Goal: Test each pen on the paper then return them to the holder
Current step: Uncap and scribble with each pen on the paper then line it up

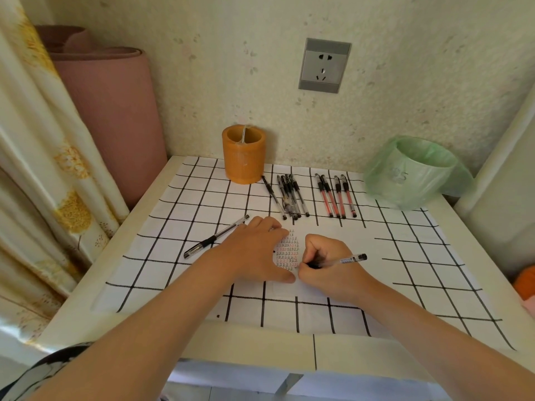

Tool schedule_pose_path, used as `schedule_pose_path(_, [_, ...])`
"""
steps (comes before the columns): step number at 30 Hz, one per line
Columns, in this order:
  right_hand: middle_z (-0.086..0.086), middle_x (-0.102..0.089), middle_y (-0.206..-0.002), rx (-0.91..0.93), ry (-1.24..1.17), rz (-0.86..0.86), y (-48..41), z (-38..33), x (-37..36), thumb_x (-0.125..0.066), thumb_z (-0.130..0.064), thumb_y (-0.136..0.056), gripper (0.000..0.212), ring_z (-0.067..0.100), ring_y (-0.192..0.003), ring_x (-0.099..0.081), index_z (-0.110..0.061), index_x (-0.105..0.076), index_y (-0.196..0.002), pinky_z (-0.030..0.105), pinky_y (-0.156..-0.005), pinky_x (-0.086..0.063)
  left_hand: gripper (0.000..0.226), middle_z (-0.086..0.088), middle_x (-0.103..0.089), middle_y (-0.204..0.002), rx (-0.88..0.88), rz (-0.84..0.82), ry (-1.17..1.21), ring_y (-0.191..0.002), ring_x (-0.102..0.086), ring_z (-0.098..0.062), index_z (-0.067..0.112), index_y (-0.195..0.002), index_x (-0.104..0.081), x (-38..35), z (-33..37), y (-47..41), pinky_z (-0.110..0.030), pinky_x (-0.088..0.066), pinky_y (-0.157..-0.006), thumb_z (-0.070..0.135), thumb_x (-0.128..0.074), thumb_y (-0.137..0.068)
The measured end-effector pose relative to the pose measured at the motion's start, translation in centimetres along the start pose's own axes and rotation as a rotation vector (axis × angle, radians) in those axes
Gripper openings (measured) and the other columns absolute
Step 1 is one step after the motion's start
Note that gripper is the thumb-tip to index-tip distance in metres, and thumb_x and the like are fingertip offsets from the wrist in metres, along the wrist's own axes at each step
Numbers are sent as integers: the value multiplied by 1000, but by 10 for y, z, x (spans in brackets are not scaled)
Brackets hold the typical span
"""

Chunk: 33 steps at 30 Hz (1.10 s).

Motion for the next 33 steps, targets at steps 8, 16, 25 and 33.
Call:
schedule_pose_path(8, [-17, -52, -59, 9, -17, -11, 0, 0, 1, -69, 6, -75, 28, -2, -56, -51, -12, -49, -65, 14, -48, -36, 100, 10, -26, -151, -3, 3, 6, -137, -22, -13, 27, -153, -27, 0, 1, 0, -37, -25, -113, 73, -65, -73])
schedule_pose_path(16, [-18, -51, -59, 14, 2, -3, 0, -1, 1, -69, 4, -75, 29, -2, -57, -54, -12, -48, -65, 12, -48, -36, 100, 10, -26, -151, 5, -7, 8, -138, -22, -13, 28, -154, -26, 0, 0, 0, -38, -26, -113, 73, -65, -73])
schedule_pose_path(25, [-9, -51, -63, 18, 3, -45, 0, -1, 0, -68, 5, -74, 20, 0, -57, -50, -6, -52, -68, 17, -50, -38, 100, 10, -26, -151, 3, -12, 2, -138, -22, -14, 28, -154, -26, 1, 1, 0, -36, -25, -113, 73, -64, -73])
schedule_pose_path(33, [-8, -51, -64, 3, -15, -54, 1, 1, -1, -68, 2, -73, 20, 0, -59, -51, -6, -51, -69, 19, -50, -39, 100, 11, -25, -150, 13, -20, 17, -137, -21, -13, 28, -153, -26, 0, 1, 0, -36, -26, -113, 73, -65, -73])
Point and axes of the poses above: each hand's wrist, its own y-axis away from the middle knuckle, its own x-axis out of the back of the hand, z = x × y, the point moved 5 cm from there along -y, towards the middle knuckle
